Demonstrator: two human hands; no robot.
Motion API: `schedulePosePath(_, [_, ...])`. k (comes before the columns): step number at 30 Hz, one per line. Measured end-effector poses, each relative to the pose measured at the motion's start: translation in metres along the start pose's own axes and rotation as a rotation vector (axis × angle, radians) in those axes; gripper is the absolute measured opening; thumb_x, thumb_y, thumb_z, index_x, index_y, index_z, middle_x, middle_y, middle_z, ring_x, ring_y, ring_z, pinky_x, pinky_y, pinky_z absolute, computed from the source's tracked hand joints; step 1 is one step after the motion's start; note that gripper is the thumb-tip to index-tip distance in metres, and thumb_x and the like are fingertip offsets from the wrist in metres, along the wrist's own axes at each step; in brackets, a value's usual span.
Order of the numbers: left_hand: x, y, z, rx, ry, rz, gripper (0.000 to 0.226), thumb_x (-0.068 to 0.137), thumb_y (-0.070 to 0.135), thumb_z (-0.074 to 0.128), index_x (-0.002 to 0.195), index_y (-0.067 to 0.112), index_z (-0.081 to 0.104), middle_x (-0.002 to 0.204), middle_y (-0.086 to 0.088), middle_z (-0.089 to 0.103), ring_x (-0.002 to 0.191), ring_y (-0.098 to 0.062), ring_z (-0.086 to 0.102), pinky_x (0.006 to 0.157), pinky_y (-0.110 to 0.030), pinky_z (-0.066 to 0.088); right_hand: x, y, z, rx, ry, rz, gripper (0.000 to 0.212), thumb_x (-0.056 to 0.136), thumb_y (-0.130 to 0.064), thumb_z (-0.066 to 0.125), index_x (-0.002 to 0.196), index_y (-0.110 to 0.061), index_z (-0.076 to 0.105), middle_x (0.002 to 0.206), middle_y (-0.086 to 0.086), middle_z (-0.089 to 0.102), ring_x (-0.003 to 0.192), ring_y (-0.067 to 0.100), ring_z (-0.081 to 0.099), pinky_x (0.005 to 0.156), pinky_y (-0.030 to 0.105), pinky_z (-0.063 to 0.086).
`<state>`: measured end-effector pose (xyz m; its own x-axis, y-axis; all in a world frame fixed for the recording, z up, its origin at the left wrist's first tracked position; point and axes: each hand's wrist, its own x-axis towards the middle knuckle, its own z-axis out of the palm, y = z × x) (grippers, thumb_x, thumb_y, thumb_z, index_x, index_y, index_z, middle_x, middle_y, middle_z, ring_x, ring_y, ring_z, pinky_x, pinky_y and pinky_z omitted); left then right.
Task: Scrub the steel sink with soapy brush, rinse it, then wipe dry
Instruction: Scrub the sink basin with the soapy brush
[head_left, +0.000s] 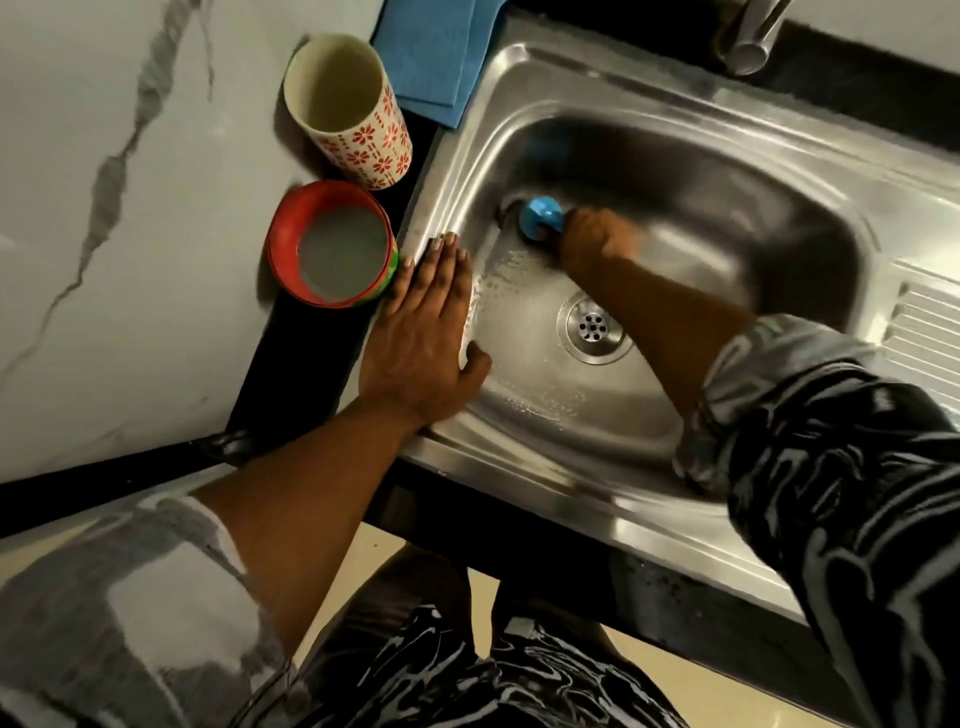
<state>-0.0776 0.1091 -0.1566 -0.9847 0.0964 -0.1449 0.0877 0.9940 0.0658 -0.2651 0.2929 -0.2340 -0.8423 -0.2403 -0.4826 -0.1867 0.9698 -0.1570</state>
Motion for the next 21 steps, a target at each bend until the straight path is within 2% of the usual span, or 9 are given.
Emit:
schedulePosePath(3, [0.001, 0.000, -0.002, -0.001, 0.003, 0.003, 0.100, 0.089, 0.046, 0.050, 0.168, 0.001, 0.009, 0.176, -0.018, 0.006, 0.164, -0.028, 0.001, 0.132, -0.051, 0.010, -0.006, 0.013, -0.008, -0.004, -0.004, 0.028, 0.027, 0.102, -0.026, 0.053, 0.119, -0.010, 0.067, 0.120, 0.014, 0.070, 0.110, 0.035, 0.067, 0.088, 0.041, 0.052])
schedulePosePath(9, [0.001, 0.000, -0.003, -0.015, -0.005, 0.000, 0.101, 0.089, 0.046, 0.050, 0.168, 0.001, 0.007, 0.176, -0.018, 0.004, 0.164, -0.029, 0.000, 0.132, -0.050, 0.008, -0.041, 0.103, -0.005, -0.069, 0.046, 0.339, 0.024, 0.100, -0.021, 0.060, 0.114, -0.004, 0.070, 0.117, 0.021, 0.070, 0.111, 0.040, 0.067, 0.090, 0.045, 0.053])
schedulePosePath(13, [0.000, 0.000, -0.001, -0.004, -0.006, -0.011, 0.100, 0.090, 0.045, 0.050, 0.168, 0.002, 0.005, 0.177, -0.018, 0.002, 0.165, -0.027, -0.002, 0.132, -0.049, 0.006, -0.013, 0.054, -0.013, 0.070, 0.061, 0.246, 0.024, 0.098, -0.023, 0.060, 0.111, -0.007, 0.073, 0.113, 0.019, 0.073, 0.107, 0.037, 0.069, 0.087, 0.042, 0.054])
schedulePosePath(17, [0.000, 0.000, 0.000, 0.010, -0.019, -0.013, 0.100, 0.089, 0.045, 0.050, 0.168, 0.001, 0.007, 0.177, -0.017, 0.002, 0.165, -0.026, -0.003, 0.132, -0.049, 0.007, 0.005, -0.010, -0.006, 0.221, 0.048, 0.157, 0.026, 0.095, -0.025, 0.062, 0.114, -0.012, 0.073, 0.113, 0.014, 0.074, 0.108, 0.034, 0.070, 0.091, 0.041, 0.058])
schedulePosePath(19, [0.000, 0.000, -0.001, 0.009, -0.019, -0.011, 0.099, 0.089, 0.045, 0.050, 0.168, 0.001, 0.007, 0.177, -0.017, 0.002, 0.165, -0.026, -0.003, 0.132, -0.049, 0.007, 0.000, 0.003, -0.006, 0.194, 0.043, 0.189, 0.025, 0.097, -0.025, 0.061, 0.114, -0.011, 0.072, 0.114, 0.014, 0.073, 0.109, 0.034, 0.069, 0.090, 0.041, 0.056])
schedulePosePath(21, [0.000, 0.000, -0.002, 0.010, -0.018, -0.007, 0.100, 0.089, 0.046, 0.049, 0.168, 0.001, 0.006, 0.177, -0.018, 0.002, 0.164, -0.027, -0.003, 0.132, -0.049, 0.007, -0.009, 0.045, -0.005, 0.134, 0.046, 0.287, 0.026, 0.098, -0.027, 0.061, 0.112, -0.009, 0.072, 0.116, 0.017, 0.072, 0.110, 0.036, 0.068, 0.088, 0.041, 0.054])
